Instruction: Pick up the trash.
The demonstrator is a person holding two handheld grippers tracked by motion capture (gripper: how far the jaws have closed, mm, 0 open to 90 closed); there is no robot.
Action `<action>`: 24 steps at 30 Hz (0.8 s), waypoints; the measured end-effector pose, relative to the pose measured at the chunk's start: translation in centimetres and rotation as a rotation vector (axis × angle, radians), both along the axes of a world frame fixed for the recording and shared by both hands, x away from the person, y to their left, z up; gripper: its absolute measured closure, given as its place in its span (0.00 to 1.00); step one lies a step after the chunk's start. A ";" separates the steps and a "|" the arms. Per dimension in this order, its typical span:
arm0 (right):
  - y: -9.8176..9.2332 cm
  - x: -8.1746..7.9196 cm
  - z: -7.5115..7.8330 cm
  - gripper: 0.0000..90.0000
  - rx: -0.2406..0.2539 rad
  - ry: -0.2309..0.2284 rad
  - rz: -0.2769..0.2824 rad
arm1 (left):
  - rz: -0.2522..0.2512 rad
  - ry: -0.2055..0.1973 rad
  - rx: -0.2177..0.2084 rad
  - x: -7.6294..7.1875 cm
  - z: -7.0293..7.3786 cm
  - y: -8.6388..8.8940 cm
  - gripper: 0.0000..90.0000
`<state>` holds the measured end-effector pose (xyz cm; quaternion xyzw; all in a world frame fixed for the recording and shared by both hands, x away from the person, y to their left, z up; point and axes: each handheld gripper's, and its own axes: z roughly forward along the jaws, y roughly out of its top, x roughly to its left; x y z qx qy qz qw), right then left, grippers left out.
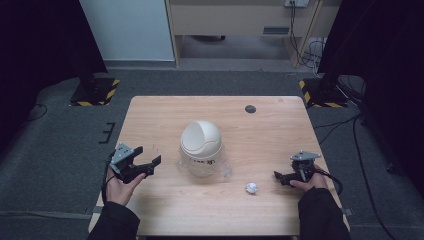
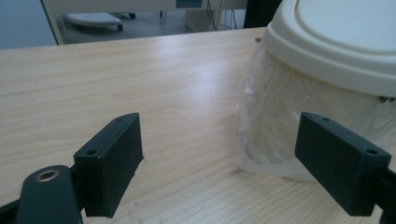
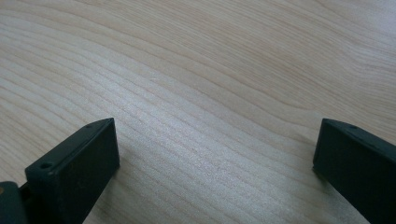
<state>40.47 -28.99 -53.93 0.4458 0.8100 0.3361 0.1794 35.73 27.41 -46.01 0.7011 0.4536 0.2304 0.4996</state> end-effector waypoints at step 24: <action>0.0 0.0 0.0 0.01 -0.001 0.000 0.000 | -0.126 -0.093 -0.037 -0.8 3.6 -3.0 0.14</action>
